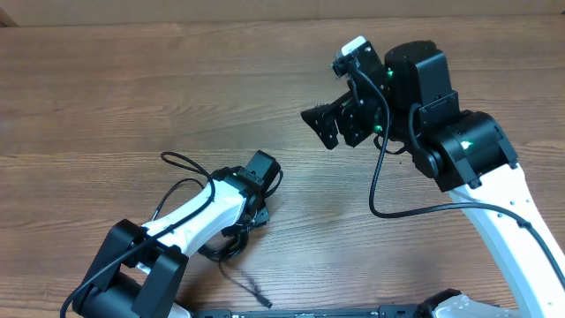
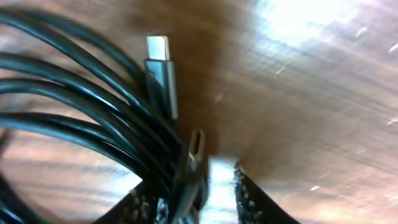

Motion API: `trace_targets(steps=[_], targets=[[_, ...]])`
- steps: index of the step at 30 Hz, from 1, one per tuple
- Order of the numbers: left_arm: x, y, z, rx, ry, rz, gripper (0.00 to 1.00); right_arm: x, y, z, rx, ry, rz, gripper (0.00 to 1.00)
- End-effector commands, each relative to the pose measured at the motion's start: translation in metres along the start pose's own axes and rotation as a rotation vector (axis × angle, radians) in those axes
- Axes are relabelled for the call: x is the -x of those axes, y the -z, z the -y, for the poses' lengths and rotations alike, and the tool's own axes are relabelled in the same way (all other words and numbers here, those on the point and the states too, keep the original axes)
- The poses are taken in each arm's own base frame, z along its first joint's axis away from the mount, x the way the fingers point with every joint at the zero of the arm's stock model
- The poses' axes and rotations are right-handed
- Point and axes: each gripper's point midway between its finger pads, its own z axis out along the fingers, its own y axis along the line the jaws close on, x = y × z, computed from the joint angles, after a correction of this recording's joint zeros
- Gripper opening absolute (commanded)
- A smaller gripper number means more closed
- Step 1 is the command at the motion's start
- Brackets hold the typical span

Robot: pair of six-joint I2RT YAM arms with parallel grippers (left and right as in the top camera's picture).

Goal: Untangle cables

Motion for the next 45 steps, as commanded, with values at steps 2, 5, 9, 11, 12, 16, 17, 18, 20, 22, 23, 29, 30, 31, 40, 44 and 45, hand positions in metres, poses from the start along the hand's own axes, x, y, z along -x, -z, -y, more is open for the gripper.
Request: trace_targets(steps=[2,5,9,11,12,16,17,18,20,22,23,29,30,31,40,44,45], targets=[[0.006,-0.008,-0.002,0.014,0.023,0.034,0.28,0.027,0.039,0.017,-0.128,0.019,0.11,1.0],[0.012,-0.008,-0.005,0.032,0.023,0.068,0.04,0.032,0.059,0.036,-0.236,0.007,0.146,0.98],[0.024,-0.006,0.016,-0.054,-0.072,0.115,0.04,0.034,0.094,0.067,-0.396,-0.034,0.196,0.7],[0.033,0.001,0.038,-0.144,-0.117,0.138,0.04,0.034,0.113,0.079,-0.448,-0.079,0.231,0.26],[0.037,0.006,0.046,-0.182,-0.126,0.142,0.04,0.034,0.12,0.083,-0.461,-0.103,0.246,0.09],[0.073,0.064,0.1,-0.41,-0.219,0.187,0.04,0.028,0.145,0.103,-0.525,-0.211,0.288,0.04],[0.082,0.083,0.111,-0.459,-0.24,0.201,0.04,0.026,0.147,0.106,-0.532,-0.234,0.289,0.04],[0.091,0.103,0.118,-0.499,-0.247,0.212,0.04,0.025,0.147,0.107,-0.533,-0.244,0.286,0.04],[0.109,0.142,0.127,-0.554,-0.254,0.242,0.04,0.021,0.145,0.108,-0.532,-0.266,0.272,0.04],[0.122,0.182,0.134,-0.617,-0.288,0.275,0.04,0.018,0.139,0.106,-0.508,-0.269,0.253,0.04],[0.127,0.201,0.137,-0.65,-0.305,0.29,0.04,0.017,0.137,0.104,-0.495,-0.269,0.245,0.04],[0.121,0.322,0.148,-0.988,-0.478,0.29,0.04,0.021,0.113,0.075,-0.283,-0.21,0.216,0.04],[0.119,0.334,0.147,-1.031,-0.488,0.283,0.04,0.023,0.109,0.066,-0.227,-0.182,0.213,0.04],[0.117,0.346,0.146,-1.079,-0.502,0.274,0.04,0.025,0.106,0.057,-0.169,-0.157,0.212,0.04],[0.118,0.414,0.126,-1.391,-0.52,0.196,0.04,0.029,0.083,0.013,0.148,-0.039,0.196,0.83],[0.131,0.424,0.122,-1.416,-0.484,0.225,0.04,0.031,0.074,-0.002,0.263,-0.036,0.19,0.98],[0.133,0.427,0.122,-1.423,-0.479,0.232,0.04,0.031,0.072,-0.005,0.283,-0.033,0.189,0.98]])
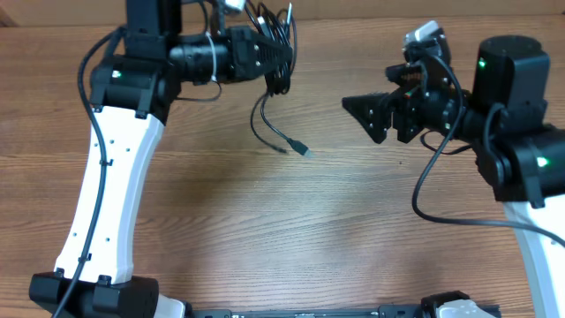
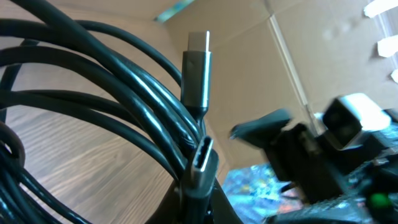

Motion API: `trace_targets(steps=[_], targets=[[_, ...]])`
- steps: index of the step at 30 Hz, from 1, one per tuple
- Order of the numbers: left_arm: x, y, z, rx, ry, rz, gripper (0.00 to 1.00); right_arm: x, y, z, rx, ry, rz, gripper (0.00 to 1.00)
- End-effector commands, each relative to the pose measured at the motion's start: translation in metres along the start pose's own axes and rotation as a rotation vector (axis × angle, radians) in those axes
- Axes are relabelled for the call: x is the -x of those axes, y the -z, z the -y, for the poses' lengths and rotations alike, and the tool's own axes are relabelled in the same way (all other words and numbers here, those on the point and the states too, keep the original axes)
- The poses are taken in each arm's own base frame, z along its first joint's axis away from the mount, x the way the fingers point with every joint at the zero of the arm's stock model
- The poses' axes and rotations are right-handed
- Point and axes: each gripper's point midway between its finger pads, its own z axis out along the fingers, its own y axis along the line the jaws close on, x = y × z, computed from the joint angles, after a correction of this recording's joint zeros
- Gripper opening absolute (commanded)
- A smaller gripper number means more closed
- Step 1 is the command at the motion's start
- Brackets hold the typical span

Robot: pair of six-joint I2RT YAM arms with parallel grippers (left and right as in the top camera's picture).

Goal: Untangle cables

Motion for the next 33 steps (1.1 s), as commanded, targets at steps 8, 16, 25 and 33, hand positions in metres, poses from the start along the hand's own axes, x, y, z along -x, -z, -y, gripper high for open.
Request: trace_targets(steps=[8,16,25,33], targets=[[0.014,0.01,0.038,-0.117,0.002,0.021,0.04,0.004,-0.029,-0.04,0.212,0.053,-0.016,0.98],[0.009,0.01,0.035,-0.107,0.02,0.007,0.04,0.021,-0.038,-0.069,0.275,0.252,0.068,0.99],[0.007,0.009,0.034,-0.108,0.034,-0.004,0.04,0.051,-0.036,-0.07,0.255,0.366,0.195,0.95],[0.003,0.006,0.036,-0.111,0.037,-0.015,0.04,0.036,-0.068,-0.078,0.313,0.345,0.132,0.84]])
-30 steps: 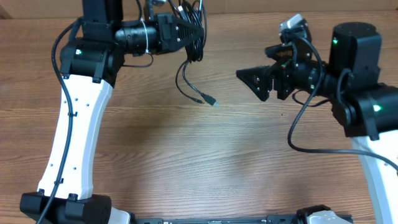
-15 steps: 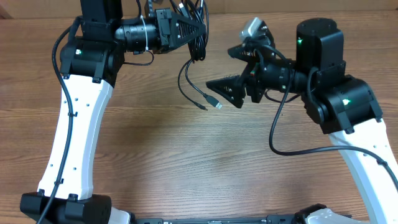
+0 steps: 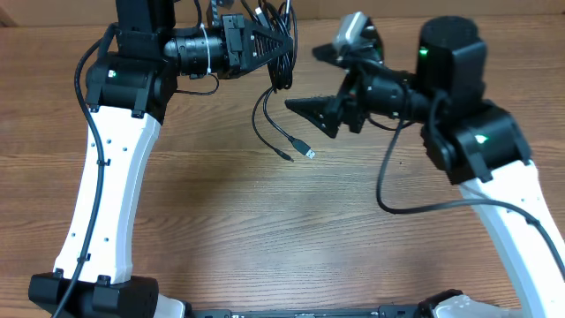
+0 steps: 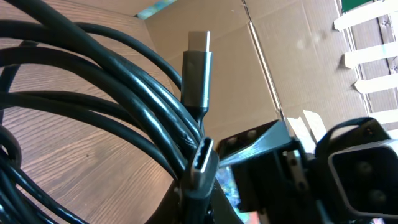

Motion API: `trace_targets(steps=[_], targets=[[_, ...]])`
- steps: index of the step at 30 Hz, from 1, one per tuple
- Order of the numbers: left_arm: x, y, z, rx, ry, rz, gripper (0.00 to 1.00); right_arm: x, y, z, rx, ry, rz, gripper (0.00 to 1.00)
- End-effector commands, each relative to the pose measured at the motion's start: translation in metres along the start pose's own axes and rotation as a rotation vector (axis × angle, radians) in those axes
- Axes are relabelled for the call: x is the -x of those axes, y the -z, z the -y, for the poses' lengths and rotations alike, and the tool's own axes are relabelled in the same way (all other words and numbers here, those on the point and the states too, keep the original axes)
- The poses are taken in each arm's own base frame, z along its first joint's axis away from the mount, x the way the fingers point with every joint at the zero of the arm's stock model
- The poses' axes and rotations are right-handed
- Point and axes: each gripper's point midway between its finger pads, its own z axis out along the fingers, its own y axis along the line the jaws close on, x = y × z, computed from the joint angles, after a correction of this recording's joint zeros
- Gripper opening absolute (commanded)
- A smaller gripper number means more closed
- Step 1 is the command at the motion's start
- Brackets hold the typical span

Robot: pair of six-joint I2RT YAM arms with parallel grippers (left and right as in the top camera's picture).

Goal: Untangle cables

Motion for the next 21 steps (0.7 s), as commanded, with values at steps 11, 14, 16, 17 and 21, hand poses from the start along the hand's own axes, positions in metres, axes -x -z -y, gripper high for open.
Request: trace_targets(steps=[11,14,16,17,21], targets=[[-0.003,-0.001,0.021,-0.031,-0.054,-0.01,0.04,-0.012,-0.038,-0.006,-0.002,0.01,-0.056,0.04],[-0.004,0.001,0.018,-0.022,-0.058,-0.009,0.04,-0.01,-0.029,0.002,-0.028,0.006,-0.05,0.04],[-0.005,0.003,0.01,0.016,-0.063,-0.002,0.04,-0.008,-0.018,0.009,-0.057,0.001,-0.045,0.04],[-0.005,0.006,0.003,0.049,-0.054,0.007,0.04,-0.007,-0.012,0.014,-0.075,-0.002,-0.042,0.04],[-0.012,0.029,-0.031,0.297,-0.062,0.066,0.04,-0.004,0.024,0.041,-0.21,-0.021,-0.039,0.04]])
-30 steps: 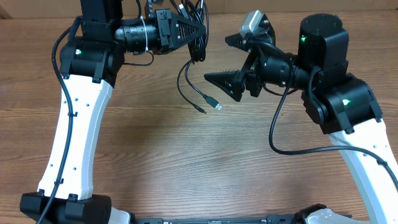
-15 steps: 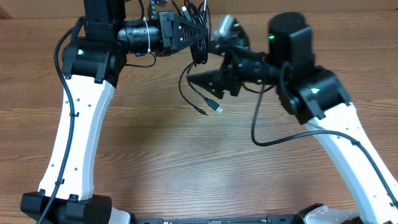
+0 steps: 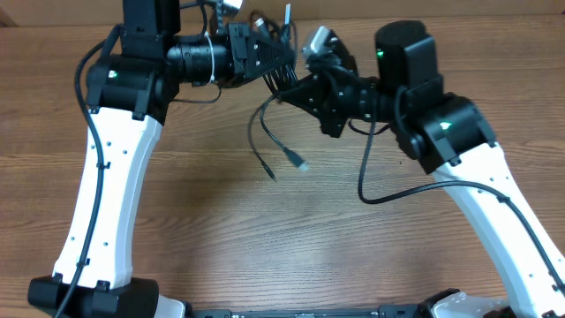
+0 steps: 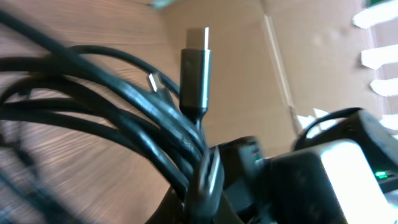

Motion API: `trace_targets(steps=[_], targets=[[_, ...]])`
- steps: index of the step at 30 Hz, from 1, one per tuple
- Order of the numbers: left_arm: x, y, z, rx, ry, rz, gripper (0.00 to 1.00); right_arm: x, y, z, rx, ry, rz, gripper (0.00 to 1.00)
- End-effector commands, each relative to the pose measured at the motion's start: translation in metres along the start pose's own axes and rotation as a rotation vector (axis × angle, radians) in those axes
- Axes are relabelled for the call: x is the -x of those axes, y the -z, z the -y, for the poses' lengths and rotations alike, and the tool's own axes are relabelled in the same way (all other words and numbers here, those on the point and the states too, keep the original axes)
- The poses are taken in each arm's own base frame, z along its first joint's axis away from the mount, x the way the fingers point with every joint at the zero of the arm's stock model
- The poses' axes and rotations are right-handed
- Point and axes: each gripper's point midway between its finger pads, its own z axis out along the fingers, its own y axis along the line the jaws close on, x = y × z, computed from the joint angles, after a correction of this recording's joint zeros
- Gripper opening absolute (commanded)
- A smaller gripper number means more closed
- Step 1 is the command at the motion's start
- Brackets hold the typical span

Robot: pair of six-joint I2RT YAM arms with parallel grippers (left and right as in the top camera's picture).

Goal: Untangle cables

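A bundle of black cables (image 3: 265,124) hangs high above the wooden table (image 3: 221,230), with my left gripper (image 3: 272,60) shut on it. In the left wrist view a grey plug (image 4: 194,74) stands upright above the loops, and a second plug (image 4: 208,177) sits right at my left gripper (image 4: 202,208). Two loose ends dangle low, one with a plug (image 3: 300,163). My right gripper (image 3: 300,106) stands open with its fingertips right against the bundle's right side, and its dark body (image 4: 311,180) fills the left wrist view's lower right.
Cardboard walls (image 4: 249,56) stand behind the table. A black supply cable (image 3: 371,190) loops down from the right arm above the table.
My right gripper has moved left from just beside the bundle and now touches it. The left gripper still holds the bundle high, and the dangling ends have swung a little.
First my left gripper was low on the table, on the cable heap, with the right gripper open further back. Then the left held the bundle high at the back, the right away to the right. The right then closed in and now reaches the bundle.
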Motion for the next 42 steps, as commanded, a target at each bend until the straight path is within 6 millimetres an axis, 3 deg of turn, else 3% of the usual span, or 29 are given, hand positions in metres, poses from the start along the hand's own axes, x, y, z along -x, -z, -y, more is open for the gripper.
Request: trace_targets(steps=[1,6,11,15,19,24,25,27,28,29,30,31,37,42], targets=[[-0.001,0.031,-0.022,0.233,-0.113,0.101,0.04,0.032,0.066,0.038,-0.229,0.034,0.105,0.04],[-0.029,0.068,-0.013,0.336,-0.164,0.115,0.04,0.03,0.112,0.069,-0.366,0.003,0.129,0.04],[-0.057,0.11,-0.006,0.435,-0.137,0.166,0.04,0.021,0.136,0.089,-0.443,-0.034,0.125,0.04],[-0.059,0.124,-0.006,0.488,-0.158,0.208,0.04,0.024,0.128,0.074,-0.35,-0.035,0.138,0.04],[-0.051,0.119,-0.004,0.463,-0.177,0.213,0.04,0.03,0.112,0.051,-0.26,-0.057,0.15,0.04],[-0.035,0.109,-0.021,0.482,-0.164,0.204,0.06,0.032,0.094,0.028,-0.185,-0.043,0.135,0.04],[-0.032,0.108,-0.03,0.517,-0.154,0.2,0.15,0.032,0.093,0.026,-0.179,-0.041,0.134,0.04],[-0.032,0.105,-0.043,0.574,-0.142,0.184,0.56,0.032,0.093,0.025,-0.177,-0.041,0.133,0.07],[-0.032,0.102,-0.049,0.599,-0.148,0.168,0.67,0.032,0.093,0.025,-0.177,-0.042,0.132,0.11],[-0.033,0.099,-0.052,0.614,-0.153,0.154,0.71,0.031,0.093,0.025,-0.176,-0.044,0.13,0.12],[-0.034,0.096,-0.054,0.622,-0.156,0.145,0.82,0.031,0.092,0.025,-0.176,-0.047,0.128,0.12],[-0.034,0.093,-0.053,0.624,-0.163,0.139,1.0,0.03,0.092,0.024,-0.175,-0.049,0.125,0.13],[-0.034,0.085,-0.036,0.581,-0.219,0.147,1.0,0.016,0.081,0.015,-0.145,-0.083,0.07,0.11],[-0.033,0.102,0.002,0.535,-0.259,0.217,1.0,-0.016,0.044,0.019,-0.146,-0.128,-0.042,0.13]])
